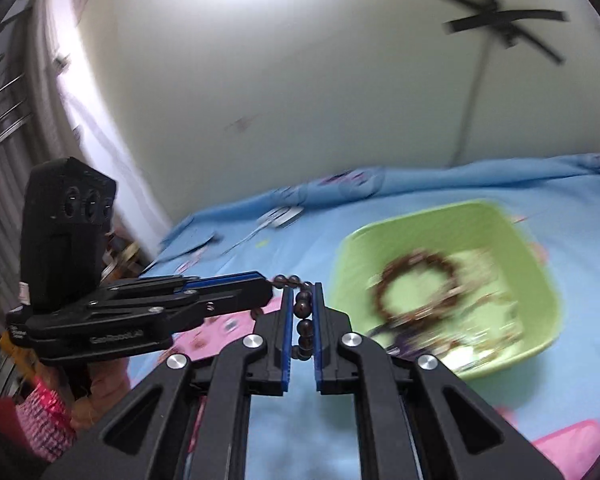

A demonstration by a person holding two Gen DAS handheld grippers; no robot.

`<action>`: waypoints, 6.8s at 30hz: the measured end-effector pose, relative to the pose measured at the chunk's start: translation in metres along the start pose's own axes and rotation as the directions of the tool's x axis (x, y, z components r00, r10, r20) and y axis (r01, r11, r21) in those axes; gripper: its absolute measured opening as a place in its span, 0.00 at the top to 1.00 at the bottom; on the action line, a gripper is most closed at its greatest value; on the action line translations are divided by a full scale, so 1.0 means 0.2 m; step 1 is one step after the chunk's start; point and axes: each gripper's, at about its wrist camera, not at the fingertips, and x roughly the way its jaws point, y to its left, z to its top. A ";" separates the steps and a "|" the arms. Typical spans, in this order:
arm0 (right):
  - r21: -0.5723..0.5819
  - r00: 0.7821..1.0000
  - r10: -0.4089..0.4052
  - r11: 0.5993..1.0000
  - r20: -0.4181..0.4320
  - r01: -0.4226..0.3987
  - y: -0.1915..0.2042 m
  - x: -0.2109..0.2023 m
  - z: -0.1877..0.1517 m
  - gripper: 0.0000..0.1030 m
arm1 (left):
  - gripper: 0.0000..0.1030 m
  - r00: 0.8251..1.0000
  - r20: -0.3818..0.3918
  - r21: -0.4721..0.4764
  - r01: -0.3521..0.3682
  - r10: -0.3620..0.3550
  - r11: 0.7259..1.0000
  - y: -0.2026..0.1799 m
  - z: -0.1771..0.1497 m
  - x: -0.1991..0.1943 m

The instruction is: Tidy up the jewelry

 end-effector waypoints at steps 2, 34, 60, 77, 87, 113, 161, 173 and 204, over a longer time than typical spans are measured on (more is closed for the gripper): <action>0.018 0.999 -0.045 0.999 0.012 0.045 -0.07 -0.01 0.01 1.00 | 0.92 1.000 -0.014 0.009 0.006 -0.006 1.000 -0.05 0.05 0.09; -0.114 0.945 0.117 0.981 -0.306 -0.158 0.44 0.40 -0.35 0.97 | 0.85 0.879 -0.070 -0.414 -0.455 0.471 0.788 1.03 -0.71 -0.49; -0.191 0.945 0.025 0.977 -0.327 -0.092 0.53 0.40 -0.45 1.00 | 0.84 0.957 -0.013 0.074 -0.287 0.288 0.955 0.41 -0.64 -0.33; -0.107 0.954 0.137 0.980 -0.267 -0.171 0.47 0.31 -0.41 1.00 | 0.92 0.962 -0.111 0.063 -0.243 0.249 0.968 0.36 -0.67 -0.24; -0.076 1.000 0.009 0.997 -0.010 -0.010 0.17 0.00 -0.17 1.00 | 0.92 0.998 0.000 0.076 -0.059 0.059 0.995 0.08 -0.27 -0.14; 0.096 0.974 -0.172 0.983 0.149 0.159 -0.10 -0.11 -0.18 0.72 | 0.59 0.931 0.032 -0.101 -0.359 0.363 0.928 0.15 -0.35 -0.07; 0.215 0.992 -0.128 0.969 0.017 0.121 0.11 -0.08 -0.50 0.72 | 0.59 0.873 0.025 -0.071 -0.485 0.487 0.872 0.18 -0.66 -0.16; 0.218 0.991 -0.131 0.968 0.012 0.126 0.12 -0.07 -0.50 0.72 | 0.59 0.876 0.019 -0.070 -0.479 0.482 0.875 0.17 -0.66 -0.15; -0.134 0.925 0.102 0.978 -0.367 -0.161 0.59 0.82 -0.11 0.84 | 0.51 0.959 -0.049 -0.053 -0.283 0.280 0.958 0.67 -0.55 -0.34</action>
